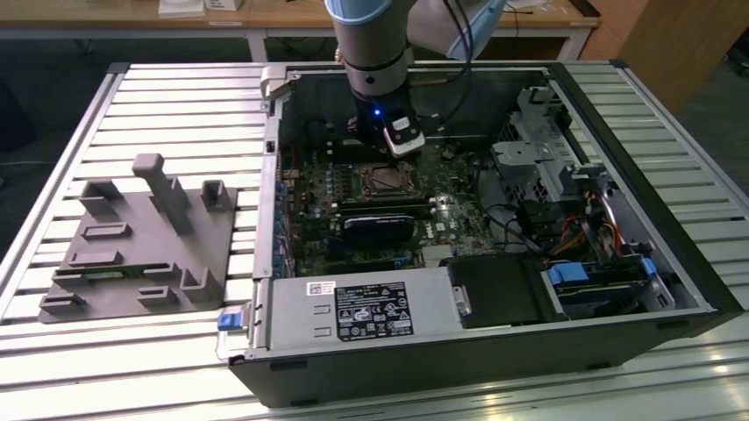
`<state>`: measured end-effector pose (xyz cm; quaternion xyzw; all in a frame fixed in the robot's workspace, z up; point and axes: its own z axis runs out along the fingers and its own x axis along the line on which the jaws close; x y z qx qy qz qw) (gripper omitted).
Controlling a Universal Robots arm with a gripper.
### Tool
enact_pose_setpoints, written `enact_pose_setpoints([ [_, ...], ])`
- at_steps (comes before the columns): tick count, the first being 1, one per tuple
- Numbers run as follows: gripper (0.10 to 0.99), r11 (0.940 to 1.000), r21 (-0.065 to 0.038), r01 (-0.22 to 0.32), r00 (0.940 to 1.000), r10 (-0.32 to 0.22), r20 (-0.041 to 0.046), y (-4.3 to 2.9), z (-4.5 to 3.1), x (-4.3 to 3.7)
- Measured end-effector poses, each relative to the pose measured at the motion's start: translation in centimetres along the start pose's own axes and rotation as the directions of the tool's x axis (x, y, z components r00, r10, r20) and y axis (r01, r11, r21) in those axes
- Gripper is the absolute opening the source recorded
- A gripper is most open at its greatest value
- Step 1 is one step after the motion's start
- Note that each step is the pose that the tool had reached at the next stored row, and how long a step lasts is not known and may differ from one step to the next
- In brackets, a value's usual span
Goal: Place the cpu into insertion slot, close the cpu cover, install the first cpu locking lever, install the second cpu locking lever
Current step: 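Install the first cpu locking lever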
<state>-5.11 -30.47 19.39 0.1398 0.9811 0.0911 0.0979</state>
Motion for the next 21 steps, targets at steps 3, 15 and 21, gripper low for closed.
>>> enact_pose_setpoints([
  [3, 0.106, 1.0, -0.001, 0.001, 1.0, -0.001, 0.0026, -0.09, 0.25, 0.04],
  [15, 0.106, 1.0, -0.003, 0.0, 1.0, 0.0, 0.0035, 0.16, -0.84, -0.15],
  [21, 0.106, 1.0, -0.004, 0.0, 1.0, 0.0, 0.003, 0.43, -2.15, -0.38],
])
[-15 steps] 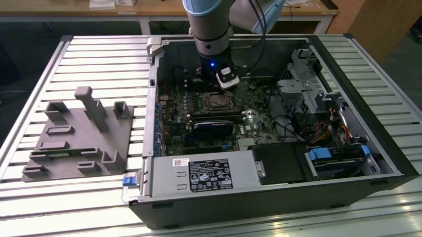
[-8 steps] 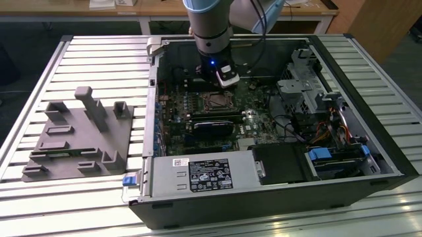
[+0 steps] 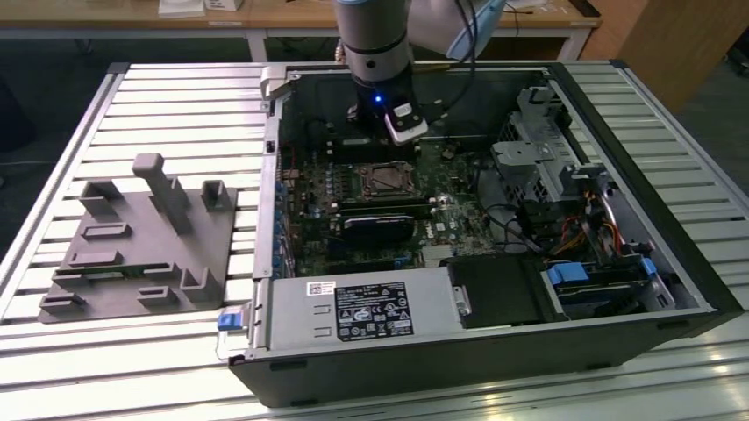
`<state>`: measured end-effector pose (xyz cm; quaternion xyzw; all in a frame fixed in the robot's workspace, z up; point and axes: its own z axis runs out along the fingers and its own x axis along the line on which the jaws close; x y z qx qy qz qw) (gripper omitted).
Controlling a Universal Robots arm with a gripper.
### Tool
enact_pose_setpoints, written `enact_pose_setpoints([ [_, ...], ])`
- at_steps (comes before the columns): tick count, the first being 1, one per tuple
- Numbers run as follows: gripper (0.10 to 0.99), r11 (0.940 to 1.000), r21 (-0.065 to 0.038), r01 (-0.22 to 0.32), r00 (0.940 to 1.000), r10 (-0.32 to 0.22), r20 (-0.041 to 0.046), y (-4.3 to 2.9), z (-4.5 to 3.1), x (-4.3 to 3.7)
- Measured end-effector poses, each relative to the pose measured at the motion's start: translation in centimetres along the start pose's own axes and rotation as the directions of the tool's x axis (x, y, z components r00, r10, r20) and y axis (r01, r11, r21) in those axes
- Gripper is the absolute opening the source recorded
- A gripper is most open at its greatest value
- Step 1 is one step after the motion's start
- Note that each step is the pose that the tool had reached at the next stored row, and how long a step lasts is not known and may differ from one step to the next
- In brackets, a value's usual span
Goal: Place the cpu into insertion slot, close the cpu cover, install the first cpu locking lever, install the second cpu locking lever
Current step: 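Install the first cpu locking lever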
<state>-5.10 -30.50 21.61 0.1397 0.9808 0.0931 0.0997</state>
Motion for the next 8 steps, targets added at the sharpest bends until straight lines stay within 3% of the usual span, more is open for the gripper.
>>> enact_pose_setpoints([
  [5, 0.106, 1.0, 0.001, 0.0, 1.0, 0.0, -0.0009, 0.0, -0.03, -0.01],
  [8, 0.106, 0.9996, 0.027, 0.003, 1.0, -0.002, -0.0095, -0.01, 0.01, -0.01],
])
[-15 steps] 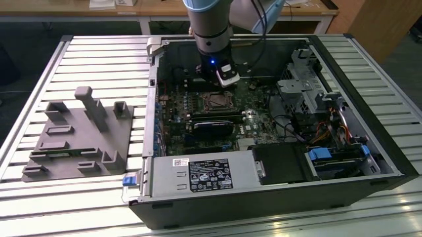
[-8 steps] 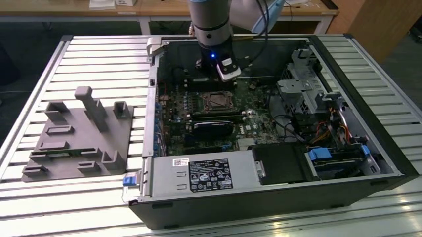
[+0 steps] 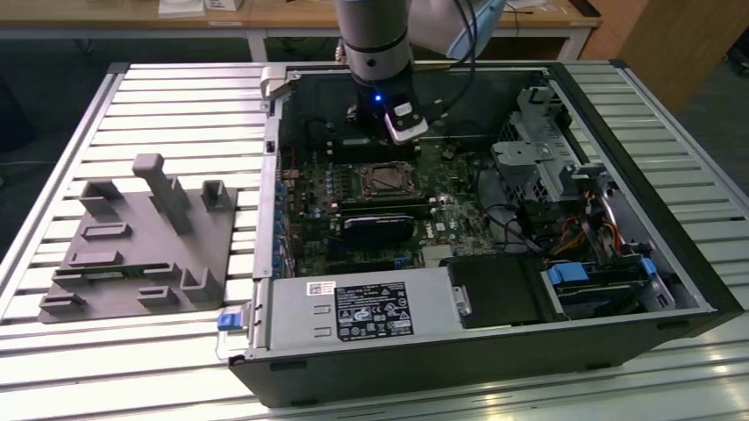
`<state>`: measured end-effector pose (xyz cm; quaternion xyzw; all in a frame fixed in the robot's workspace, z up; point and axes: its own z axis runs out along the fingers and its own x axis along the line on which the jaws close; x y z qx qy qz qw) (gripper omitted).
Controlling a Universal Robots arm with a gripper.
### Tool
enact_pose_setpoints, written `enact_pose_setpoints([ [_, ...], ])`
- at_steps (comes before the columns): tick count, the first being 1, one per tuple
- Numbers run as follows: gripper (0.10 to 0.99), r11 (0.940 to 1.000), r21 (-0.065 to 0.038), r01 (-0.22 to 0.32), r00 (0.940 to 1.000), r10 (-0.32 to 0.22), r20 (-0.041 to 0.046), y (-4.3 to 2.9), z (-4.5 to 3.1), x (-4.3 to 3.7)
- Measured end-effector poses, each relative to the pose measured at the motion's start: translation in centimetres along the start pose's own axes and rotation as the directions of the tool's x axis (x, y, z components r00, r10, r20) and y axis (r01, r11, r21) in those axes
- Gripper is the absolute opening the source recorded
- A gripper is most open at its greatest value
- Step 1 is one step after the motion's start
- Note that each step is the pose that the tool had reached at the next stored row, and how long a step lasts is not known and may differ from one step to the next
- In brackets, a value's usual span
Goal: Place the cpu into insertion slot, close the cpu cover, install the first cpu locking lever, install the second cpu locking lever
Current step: 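Install the first cpu locking lever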
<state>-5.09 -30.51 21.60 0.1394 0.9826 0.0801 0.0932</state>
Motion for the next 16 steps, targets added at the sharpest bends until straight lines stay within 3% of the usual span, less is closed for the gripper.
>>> enact_pose_setpoints([
  [6, 0.106, 0.9969, 0.078, 0.013, 0.9999, -0.014, 0.0022, -0.01, 0.03, -0.07],
  [8, 0.106, 0.9953, 0.095, 0.016, 0.9999, -0.017, 0.0031, -0.12, 0.02, -0.14],
  [11, 0.106, 0.9944, 0.105, 0.018, 0.9998, -0.018, 0.0022, -0.67, -0.06, -0.32],
  [16, 0.106, 0.9937, 0.11, 0.018, 0.9998, -0.018, -0.0044, -1.81, -0.2, -0.69],
])
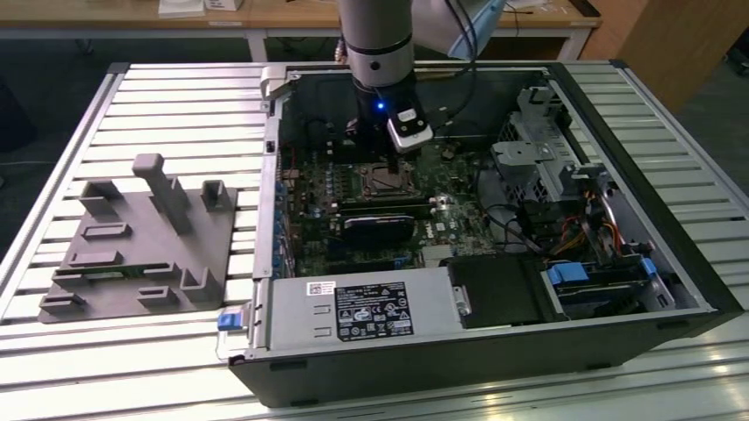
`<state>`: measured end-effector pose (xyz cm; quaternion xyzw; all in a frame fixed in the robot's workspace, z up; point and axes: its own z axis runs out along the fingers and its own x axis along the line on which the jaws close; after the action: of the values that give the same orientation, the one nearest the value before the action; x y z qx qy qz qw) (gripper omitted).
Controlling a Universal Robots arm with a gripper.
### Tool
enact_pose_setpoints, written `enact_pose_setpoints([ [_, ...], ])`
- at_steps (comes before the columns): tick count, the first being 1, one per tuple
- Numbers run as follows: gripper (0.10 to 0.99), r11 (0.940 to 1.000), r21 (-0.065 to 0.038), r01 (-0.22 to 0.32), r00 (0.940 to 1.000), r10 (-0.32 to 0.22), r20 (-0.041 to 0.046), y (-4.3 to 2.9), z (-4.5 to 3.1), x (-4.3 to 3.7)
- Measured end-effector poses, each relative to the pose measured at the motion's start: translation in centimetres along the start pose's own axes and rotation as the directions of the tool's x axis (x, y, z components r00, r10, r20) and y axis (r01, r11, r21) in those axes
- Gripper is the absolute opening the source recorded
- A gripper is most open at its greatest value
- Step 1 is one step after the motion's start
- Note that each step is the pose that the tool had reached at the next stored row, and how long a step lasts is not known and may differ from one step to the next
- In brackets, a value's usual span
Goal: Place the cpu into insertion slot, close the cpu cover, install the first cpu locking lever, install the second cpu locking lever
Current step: 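Install the first cpu locking lever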
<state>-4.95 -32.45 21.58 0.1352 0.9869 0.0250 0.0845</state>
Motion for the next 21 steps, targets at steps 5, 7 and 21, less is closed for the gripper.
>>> enact_pose_setpoints([
  [5, 0.106, 1.0, 0.007, 0.0, 0.9999, 0.0, -0.017, -1.03, 0.01, -0.32],
  [7, 0.106, 1.0, 0.01, 0.0, 0.9997, 0.0, -0.025, -1.12, 0.03, -0.36],
  [21, 0.106, 1.0, 0.01, 0.0, 0.9997, 0.0, -0.0251, -1.0, -1.82, -0.66],
])
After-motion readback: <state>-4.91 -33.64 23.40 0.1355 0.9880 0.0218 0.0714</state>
